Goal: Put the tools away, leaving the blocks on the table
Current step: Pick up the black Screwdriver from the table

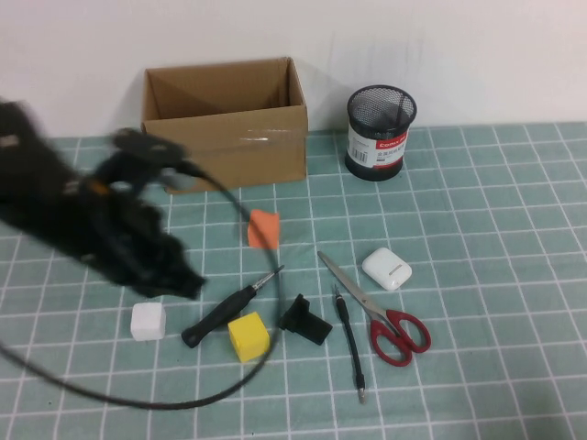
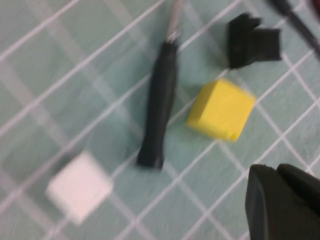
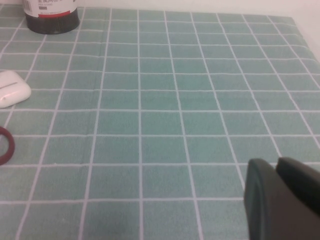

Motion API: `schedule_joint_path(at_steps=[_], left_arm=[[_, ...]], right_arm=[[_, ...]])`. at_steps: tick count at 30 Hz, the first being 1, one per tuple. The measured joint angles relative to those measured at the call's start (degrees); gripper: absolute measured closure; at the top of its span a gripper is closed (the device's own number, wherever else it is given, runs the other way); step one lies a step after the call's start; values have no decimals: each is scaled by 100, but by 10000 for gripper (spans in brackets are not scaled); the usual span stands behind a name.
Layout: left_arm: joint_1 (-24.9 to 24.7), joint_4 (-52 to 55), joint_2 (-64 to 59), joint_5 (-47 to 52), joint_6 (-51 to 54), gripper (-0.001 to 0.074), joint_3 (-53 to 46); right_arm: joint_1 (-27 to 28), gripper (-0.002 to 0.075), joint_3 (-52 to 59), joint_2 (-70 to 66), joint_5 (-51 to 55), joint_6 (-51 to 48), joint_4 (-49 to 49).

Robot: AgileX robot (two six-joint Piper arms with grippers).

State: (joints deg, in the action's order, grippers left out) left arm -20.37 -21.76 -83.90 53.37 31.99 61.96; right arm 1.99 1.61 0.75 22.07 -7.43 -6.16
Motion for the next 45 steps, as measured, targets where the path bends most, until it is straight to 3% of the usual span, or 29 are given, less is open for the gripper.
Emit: schedule_joint_path(at_steps=[6, 13, 17, 37, 45], left_arm=[[-381, 107, -688, 23, 370, 724, 519], [-385, 151, -1372, -491, 807, 470, 555], [-385, 151, -1724, -859, 888, 426, 555], [-408, 195, -2503, -1121, 1352, 421, 608], [-621, 845, -2616, -1266, 1292, 565, 631]], right_arm=[[0, 733, 0, 0, 0, 0, 0], [0, 734, 0, 0, 0, 0, 0], [0, 733, 0, 0, 0, 0, 0], [0, 733, 0, 0, 0, 0, 0], [0, 734, 0, 0, 0, 0, 0]])
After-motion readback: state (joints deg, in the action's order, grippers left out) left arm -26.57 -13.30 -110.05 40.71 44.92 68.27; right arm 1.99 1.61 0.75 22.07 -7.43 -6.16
